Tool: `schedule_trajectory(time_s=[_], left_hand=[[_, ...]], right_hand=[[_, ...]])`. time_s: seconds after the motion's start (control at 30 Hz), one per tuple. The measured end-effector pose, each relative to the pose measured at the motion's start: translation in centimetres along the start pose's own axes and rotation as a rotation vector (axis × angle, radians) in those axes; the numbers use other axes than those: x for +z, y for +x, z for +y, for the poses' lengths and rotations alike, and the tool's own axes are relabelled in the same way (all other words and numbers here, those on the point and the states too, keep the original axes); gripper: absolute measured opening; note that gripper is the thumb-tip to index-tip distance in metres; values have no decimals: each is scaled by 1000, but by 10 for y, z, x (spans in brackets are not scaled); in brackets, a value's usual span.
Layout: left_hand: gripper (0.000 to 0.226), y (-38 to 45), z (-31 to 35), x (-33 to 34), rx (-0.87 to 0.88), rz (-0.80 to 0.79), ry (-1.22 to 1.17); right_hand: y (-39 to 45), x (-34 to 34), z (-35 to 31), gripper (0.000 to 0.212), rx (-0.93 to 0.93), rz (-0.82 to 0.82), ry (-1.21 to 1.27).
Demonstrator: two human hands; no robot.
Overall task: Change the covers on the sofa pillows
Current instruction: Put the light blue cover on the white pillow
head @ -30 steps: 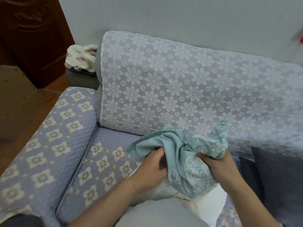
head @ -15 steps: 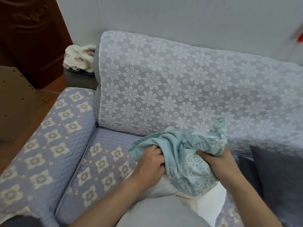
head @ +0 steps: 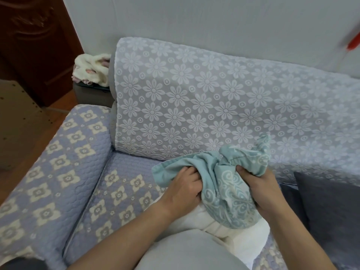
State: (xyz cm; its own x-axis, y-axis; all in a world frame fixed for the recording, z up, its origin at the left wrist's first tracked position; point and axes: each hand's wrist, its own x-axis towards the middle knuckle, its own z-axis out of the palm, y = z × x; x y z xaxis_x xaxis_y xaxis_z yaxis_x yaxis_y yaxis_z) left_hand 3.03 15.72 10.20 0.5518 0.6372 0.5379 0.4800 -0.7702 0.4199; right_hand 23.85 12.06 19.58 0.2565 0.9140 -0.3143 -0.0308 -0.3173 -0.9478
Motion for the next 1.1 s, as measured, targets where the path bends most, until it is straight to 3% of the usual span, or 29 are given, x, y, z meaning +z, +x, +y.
schedule_trajectory(time_s=[0.17, 0.27, 0.33, 0.43, 0.57, 0.63, 0.73, 1.0, 1.1], left_hand=[[33, -1, 6, -2, -101, -14, -88], [35, -1, -1, -11, -94, -71, -39], [30, -3, -11, -18, -14, -98, 64], [19, -16, -35, -41, 62, -157, 208], [16, -52, -69, -76, 3, -161, 388], [18, -63, -77, -77, -40, -149, 416], [22, -67, -70, -65, -124, -129, 388], [8, -83, -73, -50, -260, -91, 373], [6, -84, -83, -60, -535, -65, 420]], right_hand=[[-2, -4, -9, 9, -104, 164, -231], [7, -10, -13, 36, -138, 303, -312], [12, -15, -20, 42, -151, 369, -322], [23, -32, -36, 38, -186, 512, -269], [52, -57, -56, 18, -212, 715, -25], [64, -53, -56, 23, -186, 685, -3], [65, -29, -59, 15, -129, 626, 66], [55, -9, -60, 22, 24, 505, 155], [52, -12, -68, 24, 18, 528, 148]])
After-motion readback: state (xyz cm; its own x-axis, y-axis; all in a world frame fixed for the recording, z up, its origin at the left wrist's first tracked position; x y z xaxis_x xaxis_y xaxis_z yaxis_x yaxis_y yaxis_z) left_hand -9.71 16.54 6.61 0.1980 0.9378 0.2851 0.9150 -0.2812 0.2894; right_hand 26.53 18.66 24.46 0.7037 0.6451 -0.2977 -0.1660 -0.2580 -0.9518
